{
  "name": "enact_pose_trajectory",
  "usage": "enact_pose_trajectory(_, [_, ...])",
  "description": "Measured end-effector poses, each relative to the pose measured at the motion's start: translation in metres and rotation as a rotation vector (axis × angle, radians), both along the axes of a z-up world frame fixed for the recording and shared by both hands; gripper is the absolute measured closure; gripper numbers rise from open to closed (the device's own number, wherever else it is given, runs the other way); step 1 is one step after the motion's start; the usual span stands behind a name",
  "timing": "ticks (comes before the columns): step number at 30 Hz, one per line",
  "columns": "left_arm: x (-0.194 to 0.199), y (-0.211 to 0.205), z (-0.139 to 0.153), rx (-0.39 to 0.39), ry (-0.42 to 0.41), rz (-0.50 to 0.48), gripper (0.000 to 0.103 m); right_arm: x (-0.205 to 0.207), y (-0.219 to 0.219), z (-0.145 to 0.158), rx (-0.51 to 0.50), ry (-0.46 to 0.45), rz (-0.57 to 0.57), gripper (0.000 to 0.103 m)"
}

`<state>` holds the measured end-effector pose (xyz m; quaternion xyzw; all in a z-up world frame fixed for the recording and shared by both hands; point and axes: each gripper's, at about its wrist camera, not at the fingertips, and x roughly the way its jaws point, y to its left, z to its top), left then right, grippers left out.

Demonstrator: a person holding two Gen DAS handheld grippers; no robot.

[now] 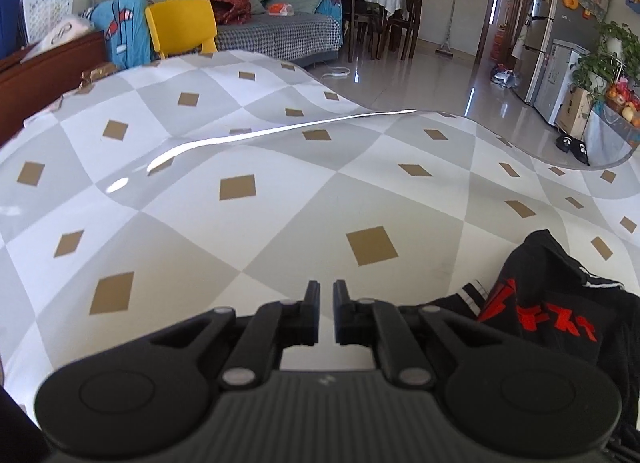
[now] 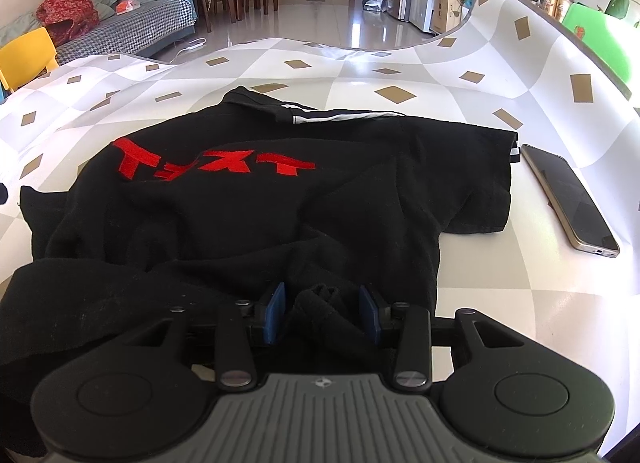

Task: Fold clothes
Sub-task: 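Hold the T-shirt hem with the right tool while the left tool moves beside it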

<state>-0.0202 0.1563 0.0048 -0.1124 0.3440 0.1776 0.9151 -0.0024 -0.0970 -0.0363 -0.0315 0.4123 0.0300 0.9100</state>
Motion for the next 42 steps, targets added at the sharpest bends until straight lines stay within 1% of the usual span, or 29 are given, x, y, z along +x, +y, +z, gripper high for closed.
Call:
enact_pose_trajectory(2, [-0.001,0.004,-0.002,-0.059,0.002,-0.006,0.093,0.0,0.0,0.0,0.001,0.002,-0.001,0.064])
enact_pose_trajectory(4, [-0.001,0.009,-0.005,-0.119,0.004,-0.011,0.083,-0.001,0.0,0.0,0.0,0.003,0.001,0.064])
enact_pose_trajectory(5, [-0.002,0.011,-0.006,-0.148,0.005,-0.014,0.075,-0.001,0.0,0.0,-0.002,0.003,0.002,0.064])
enact_pose_trajectory(6, [-0.002,0.013,-0.007,-0.176,0.006,-0.017,0.07,-0.001,0.0,0.0,-0.003,0.002,0.003,0.064])
enact_pose_trajectory(11, [0.002,0.011,-0.01,-0.259,0.001,-0.049,0.06,-0.001,0.001,-0.001,-0.01,0.003,0.001,0.064])
enact_pose_trajectory(14, [0.003,0.01,-0.012,-0.271,0.014,-0.039,0.055,-0.002,0.002,-0.001,-0.01,0.004,0.001,0.064])
enact_pose_trajectory(17, [0.002,0.012,-0.012,-0.311,0.007,-0.034,0.049,-0.001,0.001,0.0,-0.009,0.006,0.0,0.064])
enact_pose_trajectory(19, [0.001,0.012,-0.011,-0.323,-0.003,-0.036,0.046,-0.001,0.001,0.0,-0.009,0.007,0.0,0.064])
enact_pose_trajectory(21, [0.001,0.013,-0.009,-0.35,-0.014,-0.038,0.039,-0.001,0.001,0.0,-0.011,0.008,-0.001,0.064])
enact_pose_trajectory(23, [0.002,0.015,-0.01,-0.376,-0.016,-0.039,0.037,-0.001,0.002,0.0,-0.012,0.009,-0.001,0.063])
enact_pose_trajectory(25, [0.004,0.016,-0.014,-0.386,0.006,-0.024,0.037,-0.001,0.002,0.0,-0.012,0.01,-0.002,0.063])
enact_pose_trajectory(30, [0.012,0.022,-0.03,-0.461,0.057,0.008,0.037,-0.001,0.001,0.0,-0.011,0.013,-0.003,0.063])
enact_pose_trajectory(33, [0.019,0.022,-0.04,-0.491,0.08,0.012,0.037,0.0,0.001,0.0,-0.011,0.014,-0.003,0.063])
enact_pose_trajectory(36, [0.027,0.02,-0.05,-0.506,0.107,0.016,0.037,0.0,0.001,0.0,-0.01,0.015,-0.001,0.063])
enact_pose_trajectory(39, [0.034,0.016,-0.051,-0.489,0.111,-0.002,0.037,0.001,0.001,-0.001,-0.01,0.013,0.0,0.062])
enact_pose_trajectory(42, [0.041,0.009,-0.051,-0.476,0.121,-0.028,0.039,0.001,0.002,-0.001,-0.013,0.01,0.002,0.061])
